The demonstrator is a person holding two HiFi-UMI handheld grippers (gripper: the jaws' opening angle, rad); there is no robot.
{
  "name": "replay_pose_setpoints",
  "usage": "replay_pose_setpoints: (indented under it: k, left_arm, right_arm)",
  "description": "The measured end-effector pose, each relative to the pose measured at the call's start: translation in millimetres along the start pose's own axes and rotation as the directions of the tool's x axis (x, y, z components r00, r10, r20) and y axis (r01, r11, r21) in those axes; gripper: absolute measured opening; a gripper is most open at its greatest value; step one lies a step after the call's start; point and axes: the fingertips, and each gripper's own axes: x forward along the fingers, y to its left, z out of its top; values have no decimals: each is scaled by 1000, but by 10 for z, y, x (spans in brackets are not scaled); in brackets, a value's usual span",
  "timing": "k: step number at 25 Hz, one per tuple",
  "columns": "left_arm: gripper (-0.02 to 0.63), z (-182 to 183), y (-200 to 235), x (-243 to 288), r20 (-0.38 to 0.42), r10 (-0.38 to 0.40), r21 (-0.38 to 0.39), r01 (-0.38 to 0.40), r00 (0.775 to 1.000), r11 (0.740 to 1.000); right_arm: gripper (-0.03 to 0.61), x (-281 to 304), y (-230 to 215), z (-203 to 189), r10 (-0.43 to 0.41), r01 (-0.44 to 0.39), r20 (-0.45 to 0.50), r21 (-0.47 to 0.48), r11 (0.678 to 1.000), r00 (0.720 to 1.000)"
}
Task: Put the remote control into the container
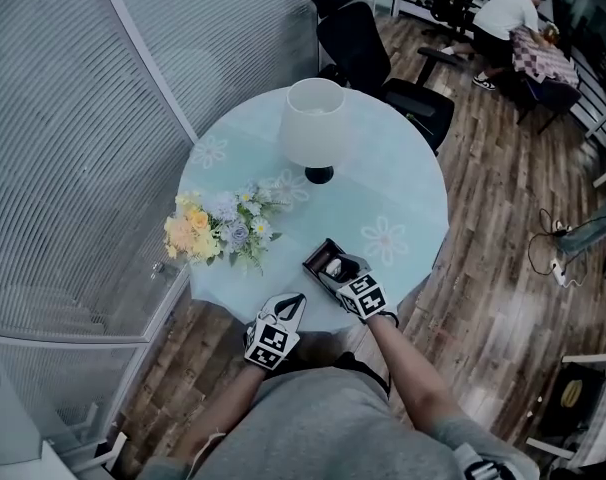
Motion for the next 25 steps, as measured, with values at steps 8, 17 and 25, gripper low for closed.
replay_pose_setpoints:
  k: [8, 17, 25]
  left_arm:
    - [0, -13, 25, -64, 8, -11, 7, 10, 1000, 1000]
    - [0, 96, 8, -56, 41, -77, 50, 75, 996, 996]
    - [0, 94, -236, -97, 52, -202, 100, 196, 978, 976]
  right_arm:
    - [259, -85, -12, 243, -44, 45, 41, -21, 999, 998]
    - [259, -444, 97, 525, -66, 64, 120, 14, 998, 991]
    - [144, -767, 227, 186, -137, 127, 66, 128, 984, 988]
